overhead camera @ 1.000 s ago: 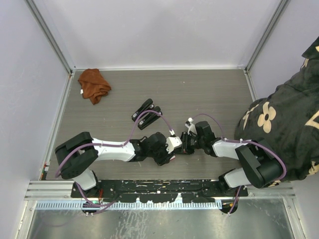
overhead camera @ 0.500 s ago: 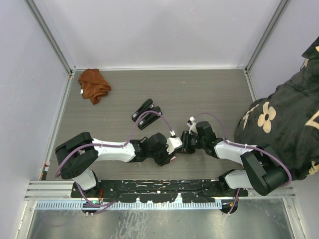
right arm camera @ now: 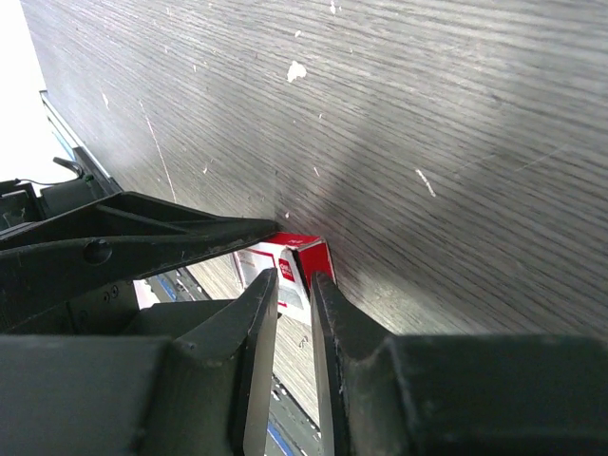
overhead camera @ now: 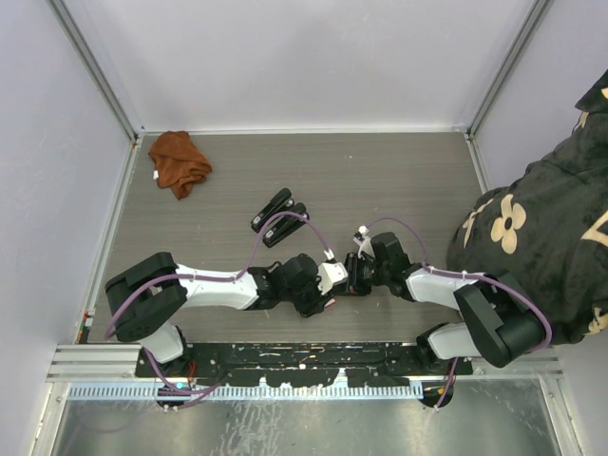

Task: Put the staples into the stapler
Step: Open the staple box at the center of the board.

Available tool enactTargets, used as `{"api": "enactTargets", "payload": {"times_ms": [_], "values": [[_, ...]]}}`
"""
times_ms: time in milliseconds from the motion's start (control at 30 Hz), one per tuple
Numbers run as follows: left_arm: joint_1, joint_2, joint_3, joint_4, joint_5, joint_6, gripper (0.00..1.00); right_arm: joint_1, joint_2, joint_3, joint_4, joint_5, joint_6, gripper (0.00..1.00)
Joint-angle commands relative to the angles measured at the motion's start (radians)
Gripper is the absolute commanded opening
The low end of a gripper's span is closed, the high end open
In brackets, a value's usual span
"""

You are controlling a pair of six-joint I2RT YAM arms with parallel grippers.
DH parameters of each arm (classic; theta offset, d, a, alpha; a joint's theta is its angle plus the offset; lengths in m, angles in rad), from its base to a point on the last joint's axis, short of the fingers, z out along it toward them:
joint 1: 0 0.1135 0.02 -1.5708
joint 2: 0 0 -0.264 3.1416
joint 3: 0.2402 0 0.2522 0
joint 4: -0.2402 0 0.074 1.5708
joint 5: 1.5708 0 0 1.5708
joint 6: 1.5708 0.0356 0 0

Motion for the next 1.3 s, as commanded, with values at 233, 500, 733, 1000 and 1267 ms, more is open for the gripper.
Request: {"api": "enactTargets", "payload": {"times_ms": [233,500,733,1000,1267], "values": [[-0.016,-0.007,-0.006,-0.001,-0.006,0.013,0.34,0.018,0.038,-0.001,0.058,-0.040,-0.001,0.26],[-0.019,0.001,-0.002,-0.004,-0.010,0.015,0.34,0.031,0.055,0.006,0.064,-0.041,0.002,0.26],[-0.020,0.006,0.001,-0.005,-0.016,0.017,0.35,0.039,0.072,0.005,0.072,-0.040,0.005,0.26],[-0.022,0.014,0.004,-0.007,-0.017,0.018,0.35,0.052,0.101,0.005,0.088,-0.051,0.014,0.26],[-0.025,0.023,0.009,-0.010,-0.019,0.020,0.35,0.064,0.142,0.002,0.149,-0.084,0.043,0.26]]}}
